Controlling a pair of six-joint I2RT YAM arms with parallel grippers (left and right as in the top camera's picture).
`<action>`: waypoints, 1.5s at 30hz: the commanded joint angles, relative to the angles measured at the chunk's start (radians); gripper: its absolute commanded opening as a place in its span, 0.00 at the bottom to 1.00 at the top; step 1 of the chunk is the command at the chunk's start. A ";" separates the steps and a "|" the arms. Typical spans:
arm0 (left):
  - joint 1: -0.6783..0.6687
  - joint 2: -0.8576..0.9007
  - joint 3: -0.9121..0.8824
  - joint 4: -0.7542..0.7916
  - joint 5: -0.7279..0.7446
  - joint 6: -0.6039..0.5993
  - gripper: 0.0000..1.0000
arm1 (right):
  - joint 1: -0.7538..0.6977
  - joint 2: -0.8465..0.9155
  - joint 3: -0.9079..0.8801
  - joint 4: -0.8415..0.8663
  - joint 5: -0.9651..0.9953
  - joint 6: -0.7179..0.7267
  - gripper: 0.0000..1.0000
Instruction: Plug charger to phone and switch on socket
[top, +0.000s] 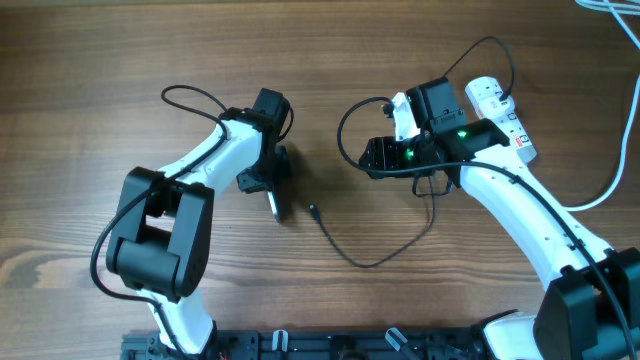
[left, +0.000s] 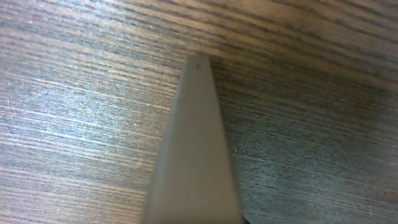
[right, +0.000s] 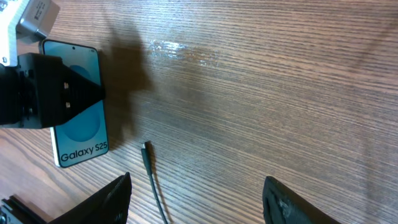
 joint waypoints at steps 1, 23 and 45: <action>-0.007 0.002 -0.010 0.001 -0.014 -0.006 0.04 | -0.001 0.004 -0.011 0.003 0.017 -0.020 0.68; 0.272 -0.366 0.014 0.039 0.717 0.091 0.04 | 0.371 0.097 -0.012 -0.067 0.205 -0.155 0.68; 0.272 -0.365 -0.068 0.017 0.675 0.138 0.04 | 0.396 0.460 -0.012 -0.090 0.515 -0.114 0.80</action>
